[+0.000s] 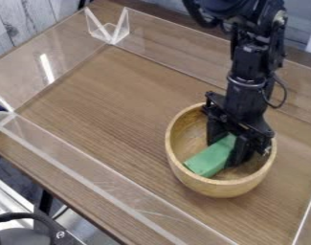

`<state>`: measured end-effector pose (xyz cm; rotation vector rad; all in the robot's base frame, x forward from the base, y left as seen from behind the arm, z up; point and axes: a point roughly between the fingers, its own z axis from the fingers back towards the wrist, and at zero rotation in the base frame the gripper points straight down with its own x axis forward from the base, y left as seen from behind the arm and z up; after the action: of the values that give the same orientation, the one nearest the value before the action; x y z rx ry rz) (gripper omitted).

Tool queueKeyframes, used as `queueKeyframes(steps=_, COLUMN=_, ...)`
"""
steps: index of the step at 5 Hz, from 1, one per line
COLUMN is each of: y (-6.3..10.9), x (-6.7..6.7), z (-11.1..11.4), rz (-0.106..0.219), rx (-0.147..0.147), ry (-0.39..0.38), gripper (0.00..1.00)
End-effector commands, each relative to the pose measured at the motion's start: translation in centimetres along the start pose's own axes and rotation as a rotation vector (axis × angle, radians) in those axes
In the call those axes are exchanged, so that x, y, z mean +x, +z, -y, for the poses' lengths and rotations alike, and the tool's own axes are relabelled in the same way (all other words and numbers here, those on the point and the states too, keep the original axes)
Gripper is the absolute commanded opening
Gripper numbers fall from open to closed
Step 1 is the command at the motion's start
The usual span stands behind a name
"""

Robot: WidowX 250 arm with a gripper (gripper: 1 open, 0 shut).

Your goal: Remove the green block from inside the brown bowl and put it on the table

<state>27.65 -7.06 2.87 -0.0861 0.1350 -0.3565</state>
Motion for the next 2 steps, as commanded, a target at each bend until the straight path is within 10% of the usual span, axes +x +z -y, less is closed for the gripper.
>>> queueKeyframes(steps=1, y=1.23, x=0.43, z=-0.23, rz=0.052, rx=-0.007, ry=0.01, gripper=0.0)
queueKeyframes(steps=2, y=1.22, x=-0.01, z=-0.23, rz=0.055, rx=-0.019, ry=0.026, gripper=0.0)
